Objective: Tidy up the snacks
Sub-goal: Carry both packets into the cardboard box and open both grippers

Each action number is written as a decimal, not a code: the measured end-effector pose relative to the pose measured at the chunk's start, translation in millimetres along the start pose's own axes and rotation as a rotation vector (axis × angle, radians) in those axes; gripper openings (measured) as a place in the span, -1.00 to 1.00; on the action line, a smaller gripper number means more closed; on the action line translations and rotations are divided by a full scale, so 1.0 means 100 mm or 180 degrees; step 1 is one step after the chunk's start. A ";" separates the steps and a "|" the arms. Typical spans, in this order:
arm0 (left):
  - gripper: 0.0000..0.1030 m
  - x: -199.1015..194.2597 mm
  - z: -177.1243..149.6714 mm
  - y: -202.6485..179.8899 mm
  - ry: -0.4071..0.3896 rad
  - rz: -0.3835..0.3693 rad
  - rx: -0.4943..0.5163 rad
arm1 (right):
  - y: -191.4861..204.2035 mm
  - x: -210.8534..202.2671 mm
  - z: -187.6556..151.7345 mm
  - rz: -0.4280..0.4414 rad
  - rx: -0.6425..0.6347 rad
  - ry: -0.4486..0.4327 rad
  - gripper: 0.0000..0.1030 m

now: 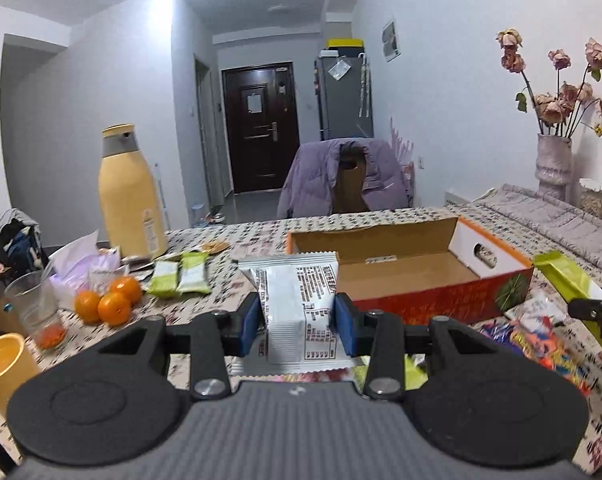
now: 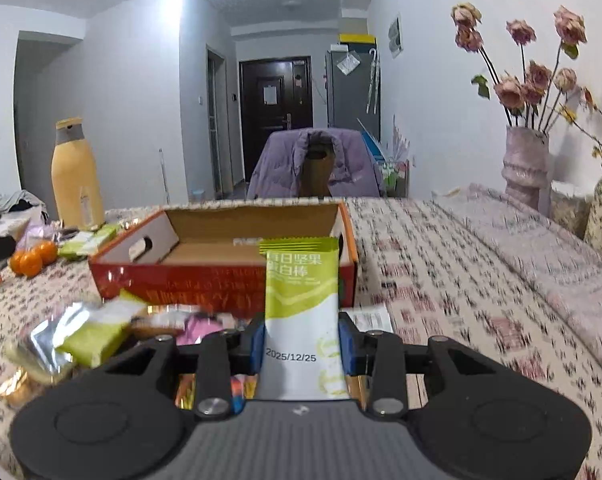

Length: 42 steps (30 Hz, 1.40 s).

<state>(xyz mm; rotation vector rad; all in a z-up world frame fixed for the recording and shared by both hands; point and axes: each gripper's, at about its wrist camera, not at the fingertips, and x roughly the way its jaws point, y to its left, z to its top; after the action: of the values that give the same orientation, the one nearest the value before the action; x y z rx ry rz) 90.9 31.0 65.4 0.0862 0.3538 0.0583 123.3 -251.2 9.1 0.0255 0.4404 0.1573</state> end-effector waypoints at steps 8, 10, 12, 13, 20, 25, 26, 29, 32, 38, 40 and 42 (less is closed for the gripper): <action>-0.22 0.38 0.28 -0.08 0.0042 -0.0098 -0.0097 | 0.05 0.32 0.43 0.0070 -0.0086 -0.0112 -0.32; -0.22 0.51 0.38 -0.09 0.0072 -0.0132 -0.0128 | 0.06 0.42 0.53 0.0080 -0.0102 -0.0126 -0.32; -0.22 0.64 0.47 -0.13 0.0099 -0.0133 -0.0118 | 0.07 0.54 0.65 0.0094 -0.0118 -0.0120 -0.32; -0.22 0.71 0.52 -0.16 0.0112 -0.0137 -0.0099 | 0.08 0.60 0.71 0.0106 -0.0129 -0.0113 -0.31; -0.22 1.26 0.84 -0.35 0.0279 -0.0133 -0.0058 | 0.11 1.17 1.10 0.0156 -0.0150 0.0097 -0.31; -0.22 1.70 0.93 -0.55 0.0486 -0.0079 0.0034 | 0.10 1.64 1.22 0.0194 -0.0079 0.0412 -0.31; -0.22 1.80 0.92 -0.59 0.0551 -0.0069 0.0054 | 0.11 1.74 1.21 0.0176 -0.0080 0.0472 -0.31; -0.21 2.07 0.84 -0.68 0.0739 -0.0042 0.0079 | 0.14 2.01 1.12 0.0132 -0.0095 0.0659 -0.31; -0.21 2.31 0.73 -0.73 0.0917 -0.0018 0.0085 | 0.14 2.26 1.03 0.0098 -0.0100 0.0839 -0.31; -0.12 2.50 0.57 -0.71 0.1115 -0.0033 0.0065 | 0.11 2.44 0.89 0.0134 -0.0080 0.0987 -0.23; 0.28 2.52 0.53 -0.69 0.1146 -0.0036 0.0021 | 0.12 2.42 0.88 0.0161 -0.0092 0.0956 -0.20; 0.59 2.52 0.51 -0.67 0.1122 0.0007 -0.0008 | 0.11 2.39 0.89 0.0186 -0.0070 0.0927 0.10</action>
<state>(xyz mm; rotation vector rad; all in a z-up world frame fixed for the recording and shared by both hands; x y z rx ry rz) 347.4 -21.0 19.9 0.0738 0.7059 0.0761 372.9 -202.0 -10.2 -0.0066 0.7289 0.2246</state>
